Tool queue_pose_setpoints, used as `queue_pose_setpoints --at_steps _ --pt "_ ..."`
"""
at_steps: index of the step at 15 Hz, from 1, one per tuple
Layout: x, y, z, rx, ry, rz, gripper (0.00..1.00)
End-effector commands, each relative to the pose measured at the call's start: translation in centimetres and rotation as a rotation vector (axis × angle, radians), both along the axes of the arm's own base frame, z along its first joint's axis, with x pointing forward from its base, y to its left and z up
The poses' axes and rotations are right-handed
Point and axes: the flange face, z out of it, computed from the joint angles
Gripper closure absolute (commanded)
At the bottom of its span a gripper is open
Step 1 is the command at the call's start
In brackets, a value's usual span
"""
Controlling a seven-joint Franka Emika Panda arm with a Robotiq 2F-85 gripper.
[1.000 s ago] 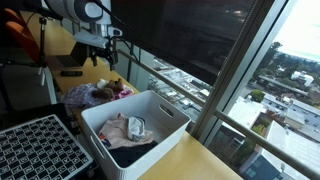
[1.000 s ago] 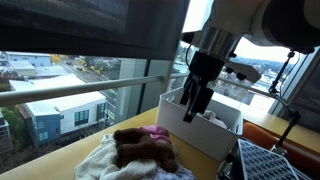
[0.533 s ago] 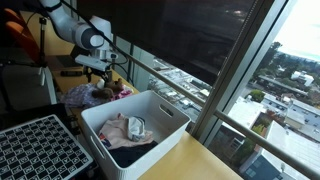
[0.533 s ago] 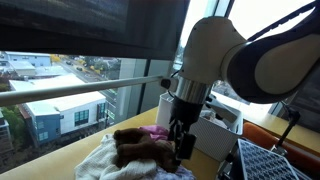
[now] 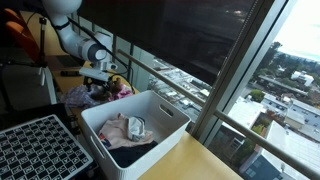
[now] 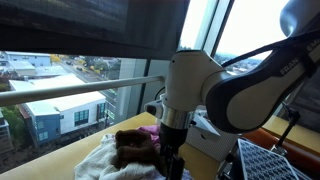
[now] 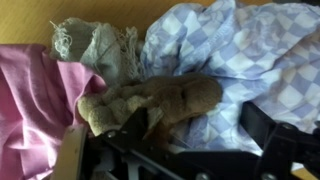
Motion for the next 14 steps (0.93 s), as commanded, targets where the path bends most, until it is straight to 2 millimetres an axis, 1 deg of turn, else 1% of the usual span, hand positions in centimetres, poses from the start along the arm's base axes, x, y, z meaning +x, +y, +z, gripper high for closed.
queue_pose_setpoints --at_steps 1,3,6,8,14 --pt "0.1 0.8 -1.8 0.0 -0.008 0.048 0.0" --pt "-0.3 0.6 -2.4 -0.007 -0.003 0.06 0.0" --pt "-0.4 0.3 -2.9 -0.014 -0.001 0.068 0.0" --pt "-0.1 -0.2 -3.0 -0.017 -0.002 0.066 0.26" --pt "0.5 -1.9 -2.7 -0.021 -0.004 0.05 0.72"
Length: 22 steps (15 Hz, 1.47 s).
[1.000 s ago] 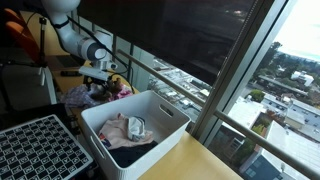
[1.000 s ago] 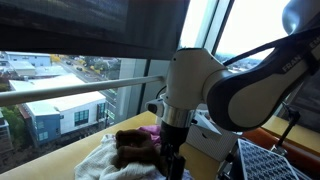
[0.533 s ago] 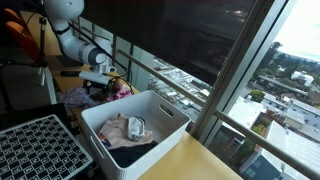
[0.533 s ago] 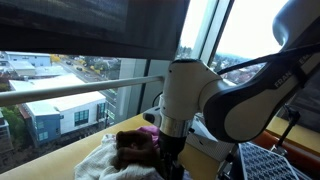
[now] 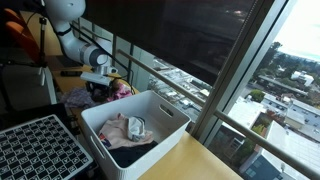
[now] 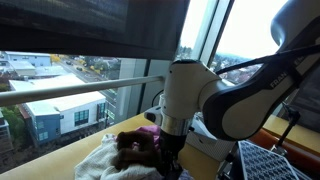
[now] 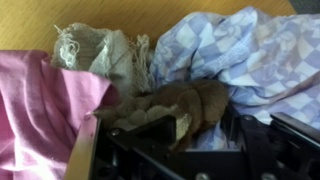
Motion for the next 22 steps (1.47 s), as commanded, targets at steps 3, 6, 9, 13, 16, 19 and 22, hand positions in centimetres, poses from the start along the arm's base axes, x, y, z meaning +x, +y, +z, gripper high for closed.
queue_pose_setpoints --at_steps 3,6,9,13,16,19,22 --pt "0.9 -2.0 0.2 0.001 -0.014 0.004 0.93" --pt "1.5 -3.0 1.6 -0.004 -0.025 -0.012 1.0" --pt "2.0 -3.8 3.9 -0.009 -0.046 -0.025 1.0" --pt "2.0 -4.3 7.7 -0.009 -0.086 -0.039 1.0" --pt "1.7 -4.3 13.6 -0.016 -0.153 -0.035 1.0" --pt "2.4 -5.2 20.7 -0.015 -0.247 -0.047 1.0" --pt "3.4 -7.2 25.8 -0.007 -0.301 -0.083 0.75"
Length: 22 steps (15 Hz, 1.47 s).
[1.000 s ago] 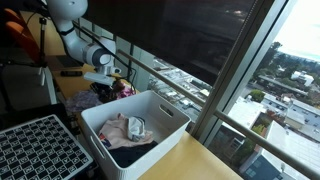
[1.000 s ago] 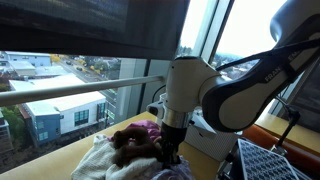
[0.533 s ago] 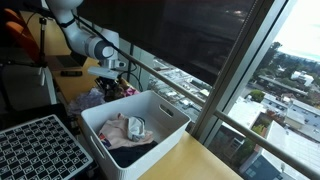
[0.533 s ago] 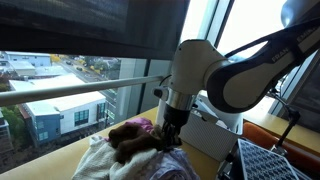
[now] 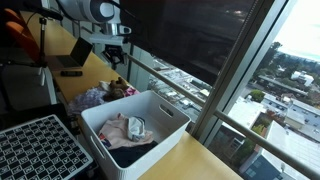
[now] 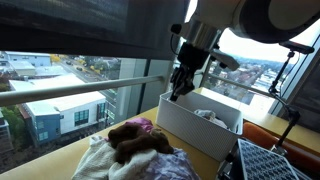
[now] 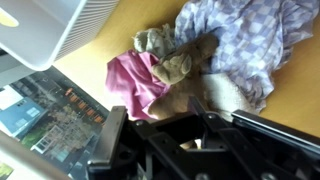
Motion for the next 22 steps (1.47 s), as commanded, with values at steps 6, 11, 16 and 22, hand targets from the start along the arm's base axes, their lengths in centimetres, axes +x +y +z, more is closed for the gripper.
queue_pose_setpoints --at_steps 6,11,16,22 --pt "1.7 -3.7 1.3 0.015 -0.016 -0.057 0.39" --pt "2.9 -1.9 -5.5 0.062 0.066 -0.066 0.03" --pt "3.9 0.0 -12.8 0.096 0.132 -0.056 0.0" --pt "4.4 0.1 -21.0 0.101 0.21 -0.066 0.0"
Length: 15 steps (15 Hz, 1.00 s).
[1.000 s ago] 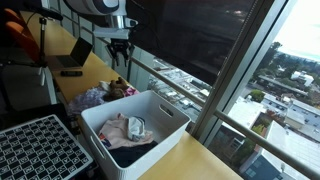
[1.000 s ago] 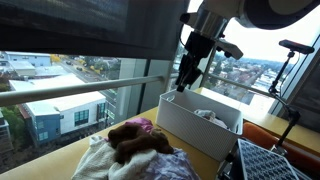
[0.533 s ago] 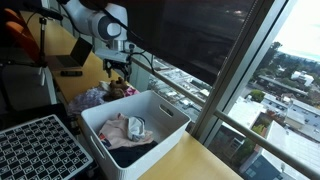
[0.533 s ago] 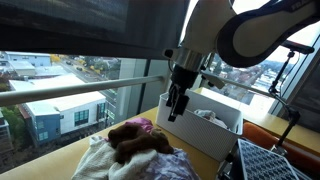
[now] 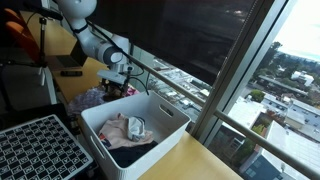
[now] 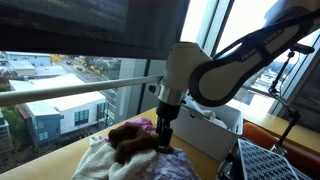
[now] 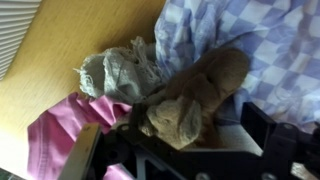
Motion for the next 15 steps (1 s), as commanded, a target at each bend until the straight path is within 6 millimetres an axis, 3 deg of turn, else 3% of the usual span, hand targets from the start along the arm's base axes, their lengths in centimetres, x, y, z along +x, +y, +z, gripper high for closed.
queue_pose_setpoints --at_steps 1,2,4,6,12,13,15 --pt "0.8 0.3 -3.4 0.019 0.026 0.005 0.0" --pt "0.4 0.2 -4.1 0.016 0.04 0.003 0.25" --pt "-0.3 0.0 -4.1 0.01 0.049 0.003 0.34" --pt "-0.9 -0.5 -2.3 0.004 0.049 -0.011 0.51" --pt "-1.8 -3.9 9.5 0.016 -0.084 -0.098 0.93" --pt "-1.9 -4.8 11.6 0.018 -0.109 -0.115 0.98" --pt "-1.9 -7.3 15.6 0.02 -0.161 -0.16 0.95"
